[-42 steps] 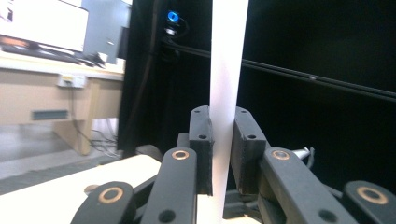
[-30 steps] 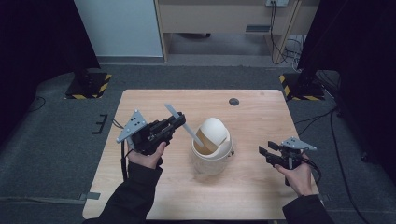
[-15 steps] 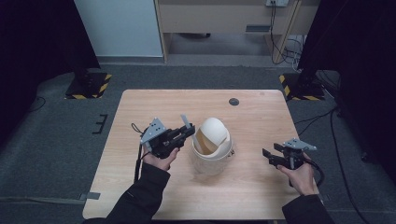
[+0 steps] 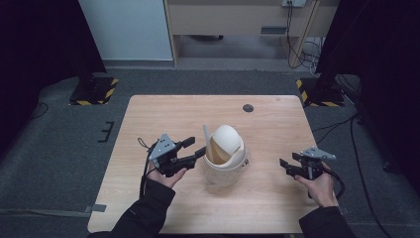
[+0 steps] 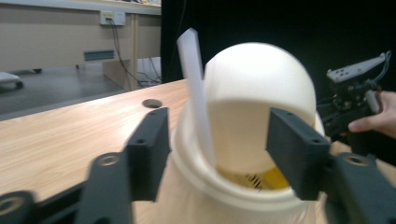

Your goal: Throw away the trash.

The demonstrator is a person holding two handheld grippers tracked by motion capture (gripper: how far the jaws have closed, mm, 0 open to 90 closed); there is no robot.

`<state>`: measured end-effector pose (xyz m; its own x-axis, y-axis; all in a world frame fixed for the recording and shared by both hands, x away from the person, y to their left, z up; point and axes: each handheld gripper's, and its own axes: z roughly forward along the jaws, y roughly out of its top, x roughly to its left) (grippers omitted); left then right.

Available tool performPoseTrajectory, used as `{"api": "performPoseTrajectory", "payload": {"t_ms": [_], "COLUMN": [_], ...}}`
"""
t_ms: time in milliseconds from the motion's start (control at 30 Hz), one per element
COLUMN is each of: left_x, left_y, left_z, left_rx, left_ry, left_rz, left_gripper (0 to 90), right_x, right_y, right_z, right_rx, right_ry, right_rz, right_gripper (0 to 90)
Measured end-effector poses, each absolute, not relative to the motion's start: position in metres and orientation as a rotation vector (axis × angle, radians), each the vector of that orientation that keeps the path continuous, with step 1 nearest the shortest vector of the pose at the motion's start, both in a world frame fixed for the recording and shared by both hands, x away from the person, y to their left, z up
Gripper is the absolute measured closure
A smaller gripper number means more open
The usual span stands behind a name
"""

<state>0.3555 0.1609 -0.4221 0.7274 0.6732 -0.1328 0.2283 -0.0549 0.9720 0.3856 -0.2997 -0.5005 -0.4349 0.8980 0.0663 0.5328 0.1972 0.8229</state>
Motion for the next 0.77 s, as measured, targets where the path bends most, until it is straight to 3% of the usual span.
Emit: {"api": "performPoseTrajectory", "payload": {"t_ms": [233, 467, 633, 767], "left_x": [0.345, 0.350, 0.356, 0.361], "left_y": [0.207, 0.259, 0.274, 0.271], "left_z": [-0.446, -0.492, -0.514, -0.518], "left_rx": [1.689, 1.855, 1.965, 2.012], "left_ry": [0.849, 1.101, 1.237, 1.220], "left_rz": [0.479, 0.484, 0.481, 0.486], "left_gripper": [23.7, 17.9, 15.9, 13.5], "right_x": [0.388, 0.391, 0.394, 0.397], "right_y": [-0.303, -0.307, -0.311, -0.316], "right_z": [-0.506, -0.513, -0.518, -0.522], "right_rx": [1.357, 1.391, 1.422, 1.432], "right_ry": [2.054, 2.064, 2.050, 2.045], "right_rz": [1.099, 1.054, 1.019, 0.996], "right_gripper": [30.5, 24.0, 19.5, 16.4]}}
